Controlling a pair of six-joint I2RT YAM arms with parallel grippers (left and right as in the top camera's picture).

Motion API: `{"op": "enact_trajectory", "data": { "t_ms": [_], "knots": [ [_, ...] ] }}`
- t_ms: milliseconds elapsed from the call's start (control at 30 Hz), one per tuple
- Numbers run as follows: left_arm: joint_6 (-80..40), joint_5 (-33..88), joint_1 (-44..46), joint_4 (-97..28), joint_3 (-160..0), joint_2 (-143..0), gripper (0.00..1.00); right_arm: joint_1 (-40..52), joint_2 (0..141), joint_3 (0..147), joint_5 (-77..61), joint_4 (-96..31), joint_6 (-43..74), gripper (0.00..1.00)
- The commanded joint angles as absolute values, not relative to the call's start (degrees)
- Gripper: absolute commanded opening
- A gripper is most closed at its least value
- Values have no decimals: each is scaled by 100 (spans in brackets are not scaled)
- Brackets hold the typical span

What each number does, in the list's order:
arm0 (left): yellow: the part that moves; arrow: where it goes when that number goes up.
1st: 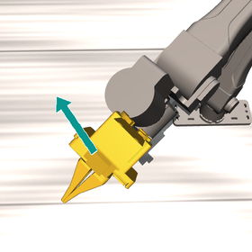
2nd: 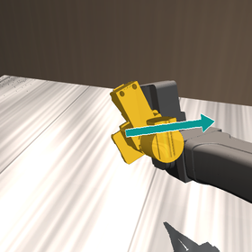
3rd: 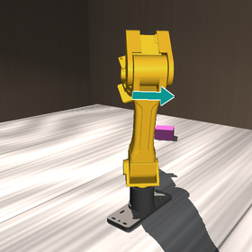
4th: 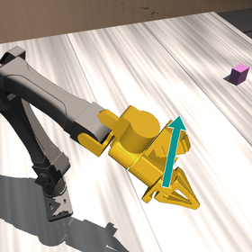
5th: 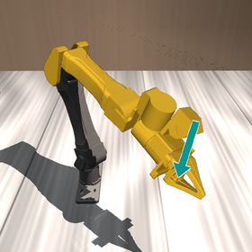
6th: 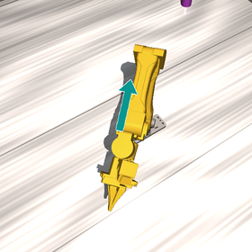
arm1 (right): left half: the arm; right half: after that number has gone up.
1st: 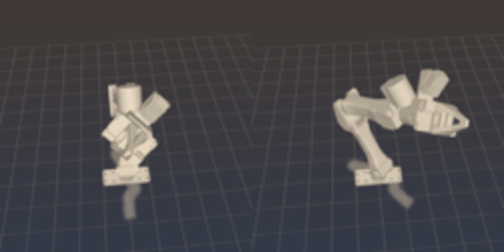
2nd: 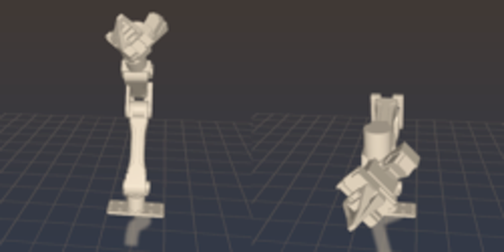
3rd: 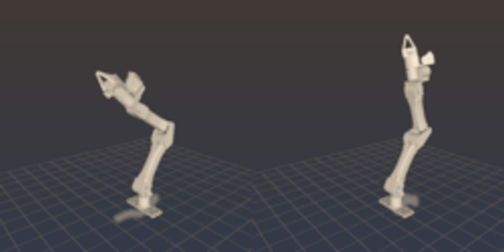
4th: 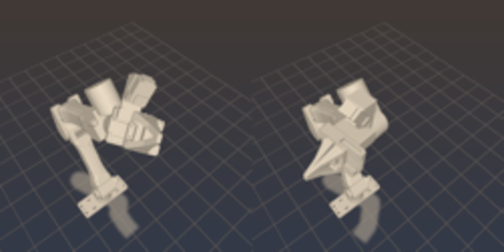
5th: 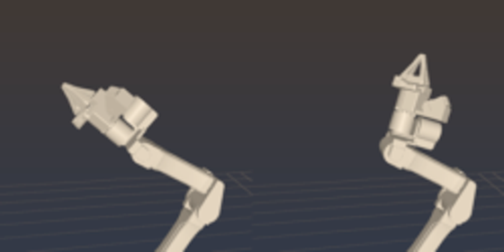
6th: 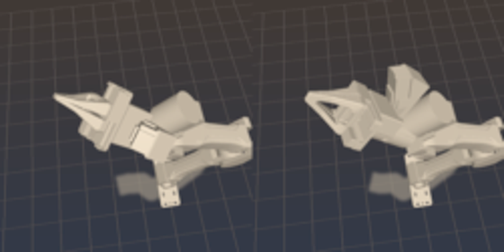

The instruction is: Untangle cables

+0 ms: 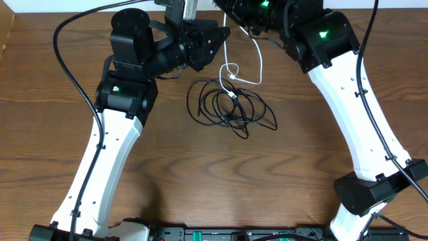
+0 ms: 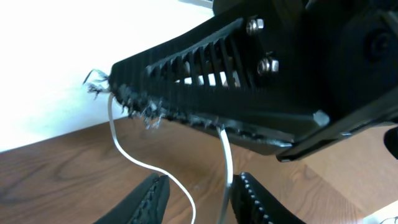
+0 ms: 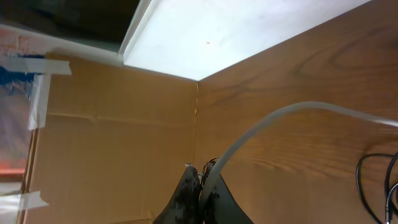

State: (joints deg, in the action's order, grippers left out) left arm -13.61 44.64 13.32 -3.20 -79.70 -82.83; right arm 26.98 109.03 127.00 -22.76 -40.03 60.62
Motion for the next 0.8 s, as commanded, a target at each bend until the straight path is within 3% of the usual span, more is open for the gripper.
{"op": "enact_trajectory", "data": {
  "t_ms": [0,433,467,500,767],
  "knots": [
    [-1544,4453,1347,-263,-8086,-8274,37,2759,10888,12739,-2403,-4036,6108,1],
    [-1669,4453,1347,-231,-8086,-8274,19,2764,10888,12739,-2263,-4069,6106,2],
    [-1667,4453,1347,-231,-8086,-8274,10,2764,10888,12739,-2263,-4069,6104,2],
    [-1669,4453,1347,-231,-8086,-8274,8,2764,10888,12739,-2261,-4069,6104,1],
    [-2265,4383,1262,381,-8088,-8274,8,2554,10886,12739,-1988,-4012,5800,10]
  ]
}}
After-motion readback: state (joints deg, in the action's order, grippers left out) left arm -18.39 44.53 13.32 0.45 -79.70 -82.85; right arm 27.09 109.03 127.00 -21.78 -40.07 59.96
